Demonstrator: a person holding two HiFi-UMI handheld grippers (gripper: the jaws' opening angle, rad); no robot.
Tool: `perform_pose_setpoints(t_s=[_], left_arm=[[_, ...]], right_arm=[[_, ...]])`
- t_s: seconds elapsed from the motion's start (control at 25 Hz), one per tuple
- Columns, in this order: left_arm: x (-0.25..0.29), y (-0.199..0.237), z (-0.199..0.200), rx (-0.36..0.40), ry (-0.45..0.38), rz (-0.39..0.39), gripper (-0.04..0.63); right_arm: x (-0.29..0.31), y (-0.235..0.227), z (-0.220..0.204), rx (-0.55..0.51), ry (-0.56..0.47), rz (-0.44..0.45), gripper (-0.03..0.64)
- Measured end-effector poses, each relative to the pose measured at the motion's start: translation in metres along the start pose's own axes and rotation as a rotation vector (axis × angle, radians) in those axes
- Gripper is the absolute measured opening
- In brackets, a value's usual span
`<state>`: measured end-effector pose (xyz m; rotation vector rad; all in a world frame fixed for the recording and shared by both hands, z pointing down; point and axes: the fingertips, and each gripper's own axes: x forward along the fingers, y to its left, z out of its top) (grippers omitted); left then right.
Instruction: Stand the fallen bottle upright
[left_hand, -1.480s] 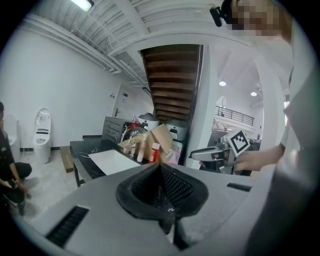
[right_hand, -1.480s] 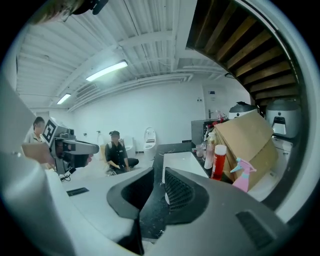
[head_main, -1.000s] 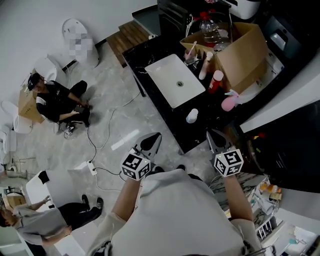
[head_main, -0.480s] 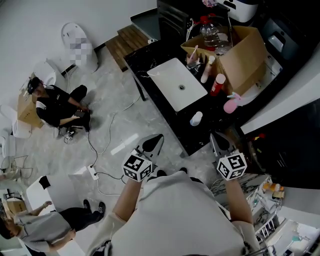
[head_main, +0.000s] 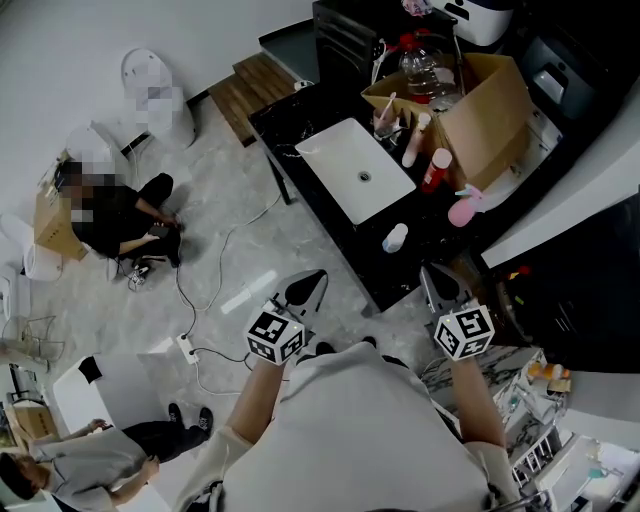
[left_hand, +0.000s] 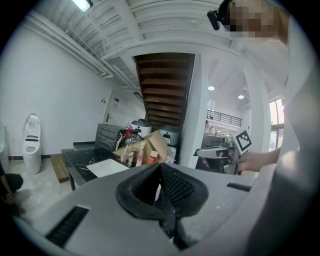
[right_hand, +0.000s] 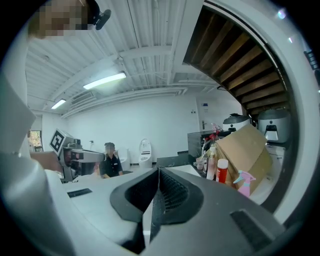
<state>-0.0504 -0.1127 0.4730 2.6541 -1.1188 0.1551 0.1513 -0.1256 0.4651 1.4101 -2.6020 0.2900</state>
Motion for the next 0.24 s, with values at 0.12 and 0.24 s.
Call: perform_pose_setpoints(t_s=[0.12,0.24], left_arm=[[-0.0014,-0.0006,-0.0011,-0.002,-0.001,0.002,0.009],[-0.0037,-0.0009,-0.0014,-0.001,-0.002,0.002,0.009]], right_arm=[[0.0,0.0002,-0.0002,0.0,0.003,-0.001,0.035],[0.0002,0.0022,-0.0002,-0.002,0.006,-0.001,0.035]])
